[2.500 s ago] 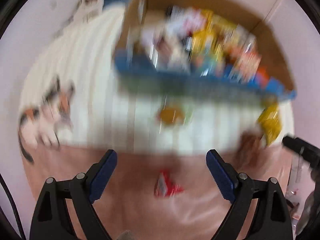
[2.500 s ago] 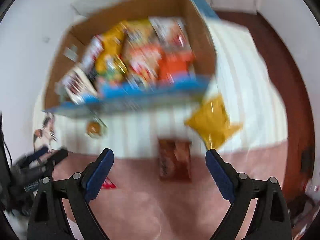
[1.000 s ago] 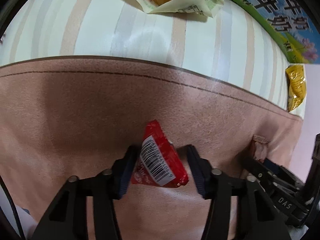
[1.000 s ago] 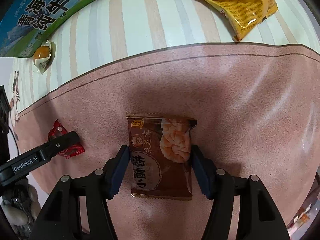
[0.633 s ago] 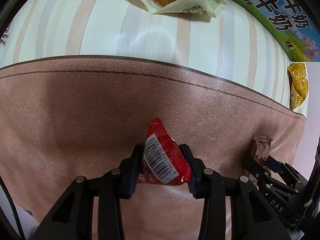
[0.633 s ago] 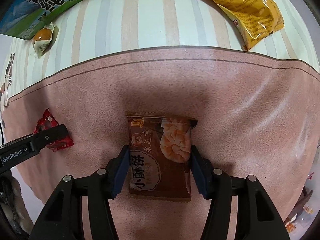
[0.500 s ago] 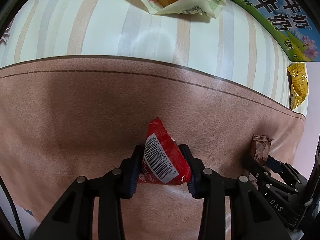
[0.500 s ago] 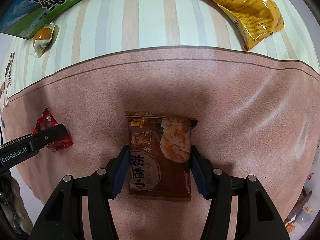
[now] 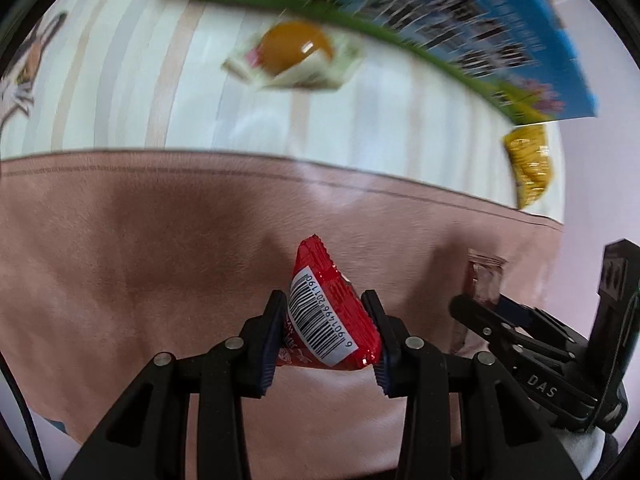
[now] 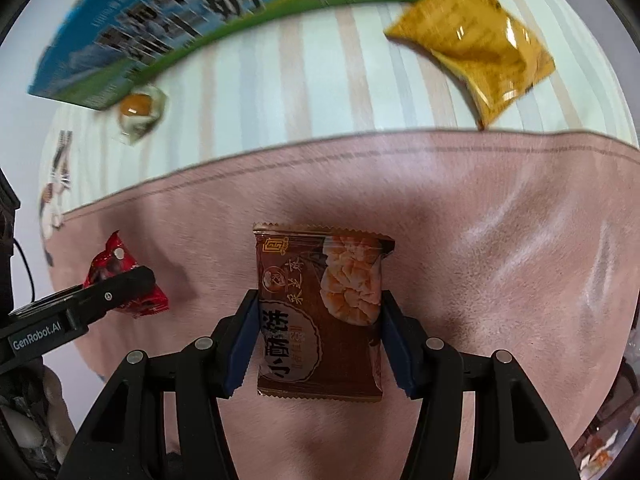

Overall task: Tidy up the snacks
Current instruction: 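Carry the red packet and brown bag into the box and open both grippers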

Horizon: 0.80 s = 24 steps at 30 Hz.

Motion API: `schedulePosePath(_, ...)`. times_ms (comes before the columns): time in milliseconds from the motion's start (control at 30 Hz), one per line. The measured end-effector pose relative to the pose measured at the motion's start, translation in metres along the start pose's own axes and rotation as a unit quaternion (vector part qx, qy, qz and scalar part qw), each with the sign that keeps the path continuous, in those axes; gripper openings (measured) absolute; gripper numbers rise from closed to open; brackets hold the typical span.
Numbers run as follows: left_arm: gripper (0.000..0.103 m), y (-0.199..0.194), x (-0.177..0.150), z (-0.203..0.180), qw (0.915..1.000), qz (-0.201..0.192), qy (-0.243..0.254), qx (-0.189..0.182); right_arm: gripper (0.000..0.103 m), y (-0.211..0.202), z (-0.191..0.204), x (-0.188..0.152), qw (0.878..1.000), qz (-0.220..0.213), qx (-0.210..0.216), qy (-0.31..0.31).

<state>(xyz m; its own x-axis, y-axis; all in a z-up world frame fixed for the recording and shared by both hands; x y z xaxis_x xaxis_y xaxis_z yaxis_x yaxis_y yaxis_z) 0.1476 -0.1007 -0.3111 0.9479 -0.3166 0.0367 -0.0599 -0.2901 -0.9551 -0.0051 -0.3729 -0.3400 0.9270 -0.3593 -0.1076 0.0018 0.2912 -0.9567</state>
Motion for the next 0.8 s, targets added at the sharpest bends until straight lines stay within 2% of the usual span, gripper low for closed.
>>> schedulePosePath(200,0.035,-0.057,0.019,-0.022,0.9977,-0.058,0.023,-0.029,0.060,-0.056,0.019,0.019,0.998,-0.030,0.054,-0.013)
schedulePosePath(333,0.035,-0.103,0.043,-0.035,0.9931,-0.102,0.044,-0.037,0.060,-0.119,0.032,0.048,0.993,-0.080,0.086,-0.024)
schedulePosePath(400,0.035,-0.128,0.061,-0.044,0.9894,-0.124,0.066,-0.037,0.060,-0.163,0.042,0.063,0.988,-0.113,0.103,-0.029)
schedulePosePath(567,0.036,-0.171,0.110,-0.054,0.9813,-0.165,0.098,-0.017,0.060,-0.236,0.067,0.109,0.975,-0.181,0.123,-0.043)
schedulePosePath(667,0.036,-0.183,0.144,-0.055,0.9780,-0.179,0.108,-0.002,0.060,-0.257,0.080,0.145,0.969,-0.217,0.107,-0.051)
schedulePosePath(800,0.036,-0.192,0.199,-0.041,0.9744,-0.186,0.117,0.047,0.060,-0.258,0.089,0.188,0.968,-0.230,0.087,-0.046)
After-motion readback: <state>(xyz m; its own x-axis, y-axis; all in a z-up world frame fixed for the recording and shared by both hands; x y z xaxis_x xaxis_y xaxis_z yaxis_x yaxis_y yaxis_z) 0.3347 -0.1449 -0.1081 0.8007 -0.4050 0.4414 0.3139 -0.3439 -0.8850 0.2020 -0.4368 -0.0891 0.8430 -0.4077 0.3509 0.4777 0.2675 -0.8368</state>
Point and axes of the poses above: each gripper's, at about its wrist camera, not at the fingertips, and y roughly the way its jaws point, z to its left, x to its top, the point moved 5 cm from there along y, roughly the way its jaws point, and after that the axes turned 15 degrees about y, right-handed, at the moved point
